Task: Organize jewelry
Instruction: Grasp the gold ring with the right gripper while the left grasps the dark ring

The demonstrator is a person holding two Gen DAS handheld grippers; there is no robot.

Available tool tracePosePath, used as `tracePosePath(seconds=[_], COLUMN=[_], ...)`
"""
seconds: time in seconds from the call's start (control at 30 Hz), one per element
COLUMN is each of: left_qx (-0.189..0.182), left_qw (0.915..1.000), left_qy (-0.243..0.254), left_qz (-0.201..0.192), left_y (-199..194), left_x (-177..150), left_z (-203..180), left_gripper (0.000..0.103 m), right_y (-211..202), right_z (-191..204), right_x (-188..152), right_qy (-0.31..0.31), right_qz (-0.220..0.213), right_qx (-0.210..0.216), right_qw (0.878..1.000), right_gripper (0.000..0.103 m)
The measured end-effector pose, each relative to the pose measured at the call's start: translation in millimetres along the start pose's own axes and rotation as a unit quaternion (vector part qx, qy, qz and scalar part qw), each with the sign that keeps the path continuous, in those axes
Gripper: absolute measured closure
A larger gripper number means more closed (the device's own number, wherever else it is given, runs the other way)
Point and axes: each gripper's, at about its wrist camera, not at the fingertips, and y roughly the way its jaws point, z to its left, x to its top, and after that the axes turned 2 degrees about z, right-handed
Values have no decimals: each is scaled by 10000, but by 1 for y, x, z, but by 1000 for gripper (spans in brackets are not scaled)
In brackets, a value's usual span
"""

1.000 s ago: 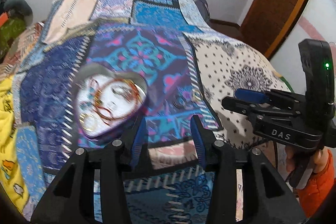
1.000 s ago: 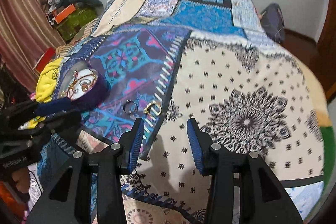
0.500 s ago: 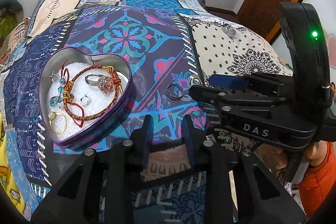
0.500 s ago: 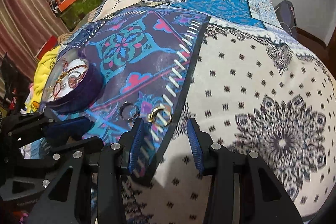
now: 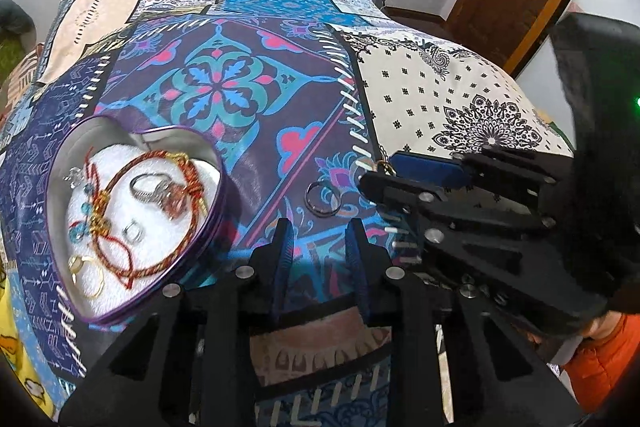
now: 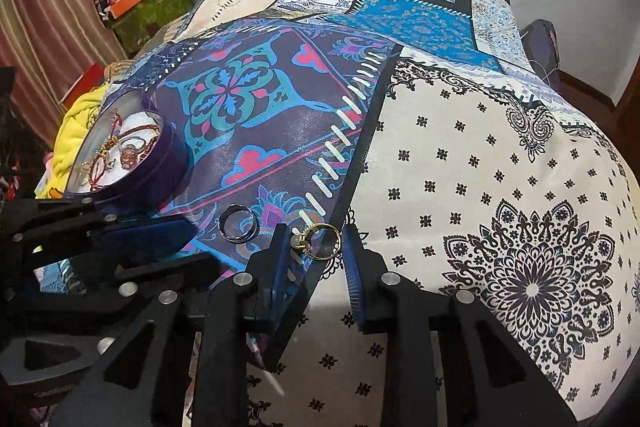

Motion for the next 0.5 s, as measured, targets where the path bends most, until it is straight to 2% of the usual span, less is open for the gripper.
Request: tracePosePath(seconds=[0.33,0.43,0.5], left_qx=[357,488,463], left_qw=[9991,9984,9985], left_qy=[204,276,260], left_qz=[-64,-115,-122], left_y=[12,15,14], left_x=[10,11,12], left_z=[-11,-13,-12], left_gripper=[76,82,82], right_y=[-21,-25,-28], right_z=[-14,-16,-19], right_x=[-2,-2,-3], right_qy=[348,380,425], right_qz=[-283,-340,-365], right_qx=[41,-11,-15], right_qw=[9990,9987,9984], right_gripper=[79,79,79])
